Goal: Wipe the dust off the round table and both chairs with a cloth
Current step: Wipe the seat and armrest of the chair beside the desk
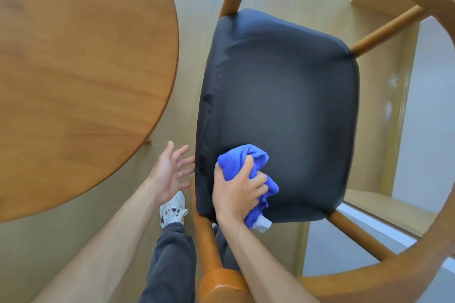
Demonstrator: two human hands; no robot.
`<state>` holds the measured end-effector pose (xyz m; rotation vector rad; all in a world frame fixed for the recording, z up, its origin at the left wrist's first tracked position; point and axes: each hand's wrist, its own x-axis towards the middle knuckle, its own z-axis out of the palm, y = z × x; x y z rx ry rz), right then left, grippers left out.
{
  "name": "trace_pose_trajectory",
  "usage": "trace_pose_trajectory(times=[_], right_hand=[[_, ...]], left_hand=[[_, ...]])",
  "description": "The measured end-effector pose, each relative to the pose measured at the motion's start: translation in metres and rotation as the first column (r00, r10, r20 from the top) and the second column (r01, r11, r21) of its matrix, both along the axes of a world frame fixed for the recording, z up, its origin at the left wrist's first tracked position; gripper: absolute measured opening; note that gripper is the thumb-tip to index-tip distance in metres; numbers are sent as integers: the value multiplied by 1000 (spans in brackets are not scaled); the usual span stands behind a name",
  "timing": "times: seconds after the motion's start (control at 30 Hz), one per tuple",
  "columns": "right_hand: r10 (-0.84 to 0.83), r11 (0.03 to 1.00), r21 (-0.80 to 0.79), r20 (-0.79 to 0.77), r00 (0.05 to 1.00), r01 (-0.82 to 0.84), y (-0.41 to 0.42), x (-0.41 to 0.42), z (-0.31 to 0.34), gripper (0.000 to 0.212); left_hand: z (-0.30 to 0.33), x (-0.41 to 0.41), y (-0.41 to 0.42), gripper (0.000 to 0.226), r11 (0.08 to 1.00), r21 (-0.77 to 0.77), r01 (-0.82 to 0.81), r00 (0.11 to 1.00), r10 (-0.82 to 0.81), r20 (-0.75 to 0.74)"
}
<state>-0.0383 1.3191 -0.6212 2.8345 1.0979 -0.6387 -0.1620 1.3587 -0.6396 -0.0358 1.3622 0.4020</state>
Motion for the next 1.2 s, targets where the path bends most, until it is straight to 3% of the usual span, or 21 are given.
trace_pose_trajectory(times=[0.1, 0.23, 0.27, 0.37, 0.43, 0.6, 0.7, 0.83, 0.9, 1.03, 1.13, 1.2], right_hand=[[289, 957, 24, -3, 957, -289, -9, 5, 10, 71], [649, 761, -11, 17, 761, -649, -20, 17, 17, 64], [734, 679, 4, 18, 679, -734, -21, 24, 17, 62], [974, 224, 85, 15, 226, -971, -30, 53, 17, 46], [1000, 20, 146, 10, 22, -989, -29, 73, 12, 37], [933, -358, 211, 57, -355, -909, -26, 103, 2, 31], [879, -469, 220, 18, -477, -855, -23, 112, 1, 32], [695, -704, 186, -17, -719, -685, -7, 156, 4, 32], [686, -710, 195, -26, -727, -676, 4, 191, 5, 33], [851, -511, 201, -16, -525, -836, 46, 252, 3, 38], [952, -306, 183, 51, -302, -934, 100, 293, 7, 39], [993, -49, 218, 111, -25, -975, 140, 320, 8, 36]], left_hand=[[-3, -6, -7, 60, 999, -20, -36, 999, 36, -24], [0, -8, -10, 60, 999, -20, -34, 998, 33, -58], [2, -8, -10, 60, 999, -21, -31, 997, 29, -65], [7, -8, -9, 59, 1000, -18, -13, 996, 11, -90], [8, -7, -8, 57, 1000, -14, 8, 994, -9, -110], [4, 2, -9, 52, 1000, -16, -1, 983, -2, -183], [1, 17, -12, 51, 1000, -28, 13, 972, -20, -233], [5, 33, -4, 49, 1000, -21, 19, 957, -24, -290], [8, 43, 5, 48, 1000, 7, 20, 946, -16, -323], [9, 66, 27, 48, 991, 114, 71, 883, -9, -469], [6, 77, 42, 47, 968, 197, 157, 805, -9, -593], [5, 82, 51, 47, 952, 219, 215, 739, -12, -673]])
